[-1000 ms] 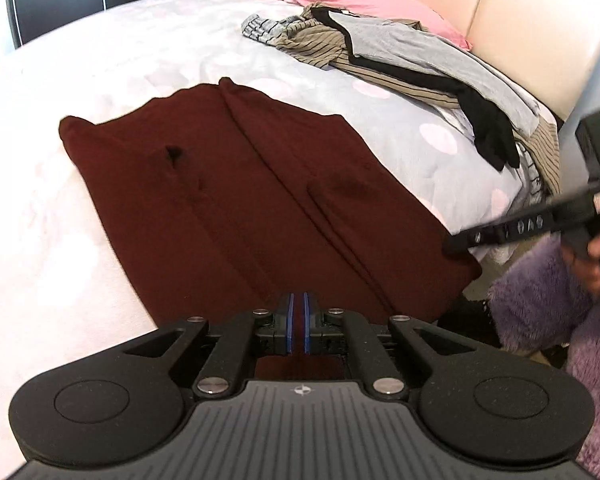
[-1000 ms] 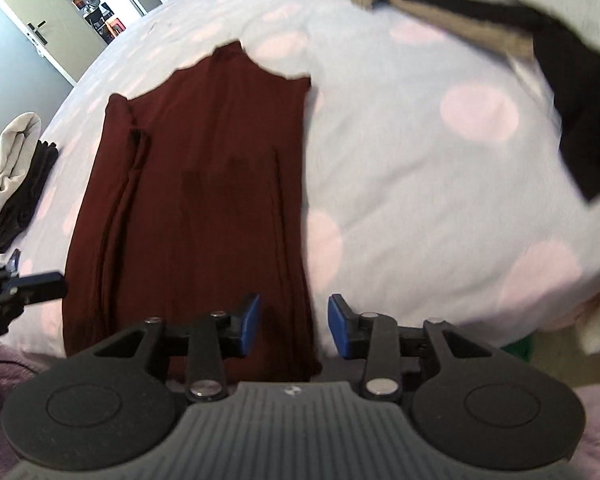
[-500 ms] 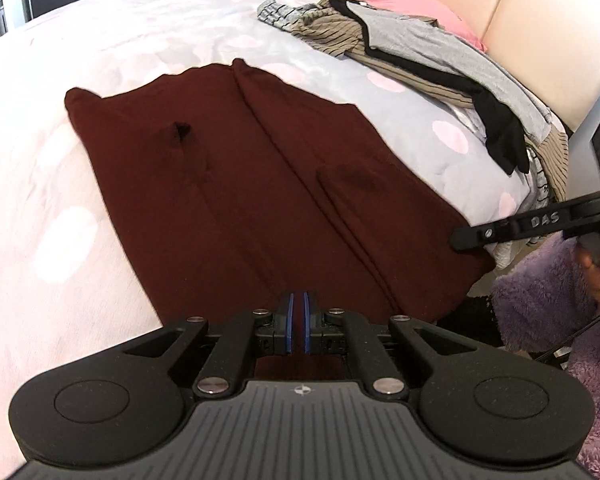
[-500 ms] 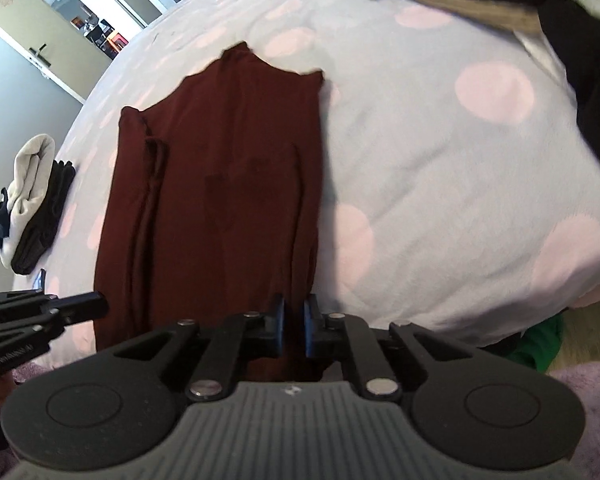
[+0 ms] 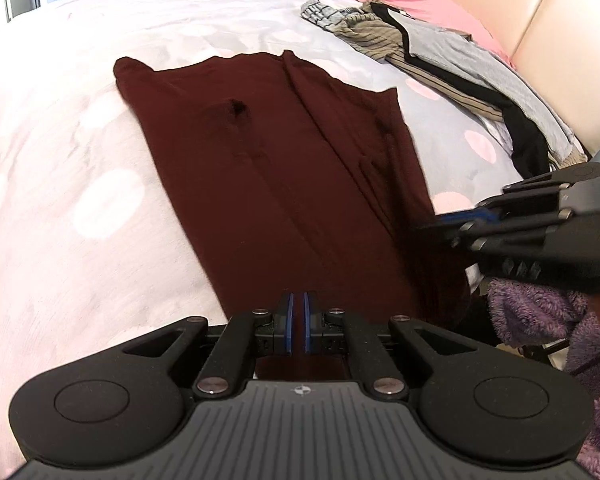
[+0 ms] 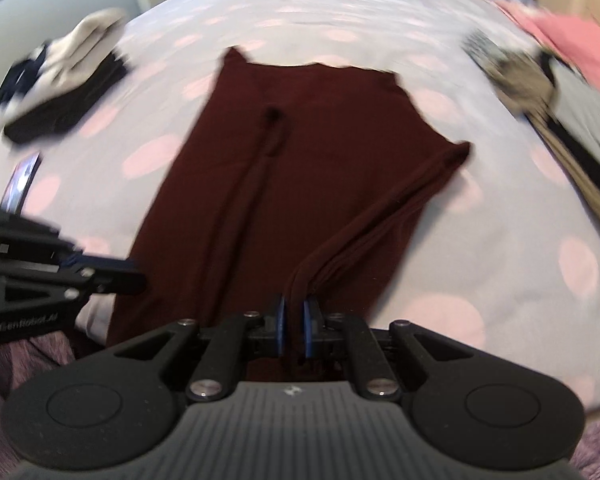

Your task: Fold clothes

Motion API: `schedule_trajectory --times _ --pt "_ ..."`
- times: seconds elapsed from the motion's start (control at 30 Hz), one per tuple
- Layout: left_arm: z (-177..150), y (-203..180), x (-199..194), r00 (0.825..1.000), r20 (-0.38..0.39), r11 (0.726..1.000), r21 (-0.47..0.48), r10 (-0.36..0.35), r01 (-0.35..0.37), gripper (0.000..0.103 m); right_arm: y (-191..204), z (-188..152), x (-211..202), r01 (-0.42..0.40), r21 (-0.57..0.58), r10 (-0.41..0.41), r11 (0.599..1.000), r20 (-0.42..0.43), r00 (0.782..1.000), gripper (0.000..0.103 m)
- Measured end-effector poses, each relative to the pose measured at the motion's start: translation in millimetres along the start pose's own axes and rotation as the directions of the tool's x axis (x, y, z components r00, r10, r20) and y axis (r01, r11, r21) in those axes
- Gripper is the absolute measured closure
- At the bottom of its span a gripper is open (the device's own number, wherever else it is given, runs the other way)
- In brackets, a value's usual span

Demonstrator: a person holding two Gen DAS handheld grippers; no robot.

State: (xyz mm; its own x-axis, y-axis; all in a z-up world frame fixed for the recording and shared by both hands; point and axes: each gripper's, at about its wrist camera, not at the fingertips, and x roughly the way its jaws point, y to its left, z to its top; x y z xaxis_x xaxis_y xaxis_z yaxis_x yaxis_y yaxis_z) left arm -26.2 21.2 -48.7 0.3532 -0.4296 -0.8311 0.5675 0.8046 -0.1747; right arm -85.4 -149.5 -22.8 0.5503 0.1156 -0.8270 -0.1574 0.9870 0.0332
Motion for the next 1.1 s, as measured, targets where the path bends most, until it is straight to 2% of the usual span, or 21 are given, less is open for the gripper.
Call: schedule_trajectory --times 0.17,0.37,0.5,0.63,0.7,0.77,0.9,0.97,1.03,1.1 --pt "-1 9 -2 1.0 0.009 1.0 -0.026 0.0 0.0 0.101 38 0 10 -0.011 -0.178 0.008 0.984 -0.017 1.0 0.092" --pt "-2 12 -4 1.0 0.019 0.999 -0.027 -0.022 0.022 0.101 52 -8 23 0.003 -0.251 -0.018 0.968 -0.058 0.998 0.092" --pt "-4 13 -4 0.999 0.017 0.999 -0.025 -0.028 0.028 0.1 51 -11 23 -0.02 -0.251 0.007 0.968 -0.053 0.999 0.082" --pt "-9 14 -8 0.998 0.019 0.998 -0.033 -0.054 0.054 0.099 40 -17 3 -0.079 -0.219 0.076 0.972 -0.023 0.997 0.069" --pt "-12 12 -10 0.997 0.025 0.996 -0.028 -0.08 0.08 0.088 32 -21 -9 -0.098 -0.199 0.1 0.975 0.001 0.995 0.062" --pt "-14 8 -12 0.993 0.028 0.993 -0.023 -0.115 0.116 0.082 25 -26 -18 -0.089 -0.188 0.095 0.978 0.021 0.995 0.06" --pt "-16 -4 -11 0.983 0.019 0.982 -0.043 -0.181 0.182 0.07 15 -38 -20 -0.046 -0.203 0.051 0.978 0.017 0.999 0.059" --pt "-15 -9 -9 0.978 0.013 0.976 -0.059 -0.209 0.209 0.065 14 -45 -18 -0.015 -0.251 0.019 0.968 0.014 1.0 0.057" --pt "-12 -15 -6 0.976 0.016 0.973 -0.069 -0.218 0.219 0.064 13 -51 -19 -0.001 -0.29 0.008 0.957 0.023 1.0 0.055" --pt "-6 -18 -3 0.977 0.022 0.973 -0.086 -0.212 0.213 0.064 9 -57 -19 -0.012 -0.299 0.021 0.954 0.026 0.999 0.046"
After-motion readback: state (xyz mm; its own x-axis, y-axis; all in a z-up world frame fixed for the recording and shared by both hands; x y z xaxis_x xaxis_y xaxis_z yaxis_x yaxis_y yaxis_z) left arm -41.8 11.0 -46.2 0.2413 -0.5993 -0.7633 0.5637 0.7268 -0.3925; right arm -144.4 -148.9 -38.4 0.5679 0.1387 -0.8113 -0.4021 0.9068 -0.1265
